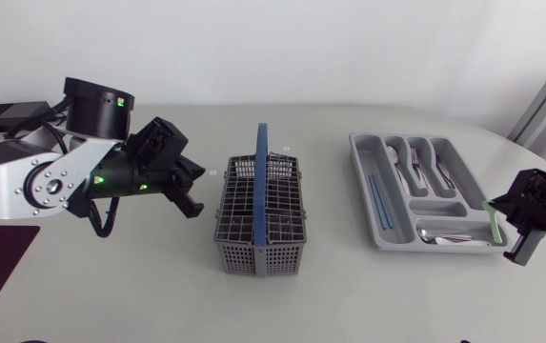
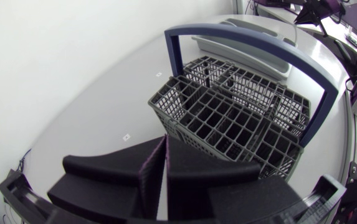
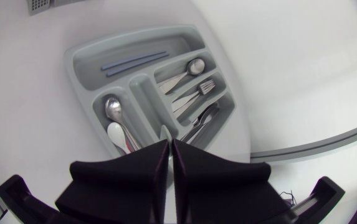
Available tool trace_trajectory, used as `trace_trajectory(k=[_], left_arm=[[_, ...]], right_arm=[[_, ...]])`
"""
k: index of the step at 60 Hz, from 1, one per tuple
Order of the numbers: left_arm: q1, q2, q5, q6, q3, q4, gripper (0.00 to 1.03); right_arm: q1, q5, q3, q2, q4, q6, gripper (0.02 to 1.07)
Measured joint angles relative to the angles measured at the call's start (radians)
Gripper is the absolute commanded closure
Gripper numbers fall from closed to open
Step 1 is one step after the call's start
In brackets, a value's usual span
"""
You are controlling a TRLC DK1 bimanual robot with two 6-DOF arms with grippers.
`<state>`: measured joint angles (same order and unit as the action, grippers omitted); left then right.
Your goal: Unload the cutlery basket into the drawer organizer.
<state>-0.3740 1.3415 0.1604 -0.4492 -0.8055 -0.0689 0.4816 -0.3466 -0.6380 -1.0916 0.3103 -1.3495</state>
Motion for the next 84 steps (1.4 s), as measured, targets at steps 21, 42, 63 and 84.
trace_trajectory(k=[21,42,63,84], left_arm=[[0.005,0.000,0.000,0.000,0.008,0.003,0.87],[0.007,0.000,0.008,0.000,0.008,0.003,0.87],[0.013,-0.002,0.016,-0.001,0.010,0.003,0.87],[0.017,-0.116,0.031,-0.024,0.061,-0.055,0.87]], right_arm=[[-0.161,0.098,0.078,-0.058,-0.055,-0.016,1.01],[-0.206,0.162,0.089,-0.182,-0.136,-0.011,0.76],[-0.263,0.191,0.103,-0.188,-0.163,0.042,0.33],[-0.486,0.147,0.048,-0.012,-0.117,0.317,0.29]])
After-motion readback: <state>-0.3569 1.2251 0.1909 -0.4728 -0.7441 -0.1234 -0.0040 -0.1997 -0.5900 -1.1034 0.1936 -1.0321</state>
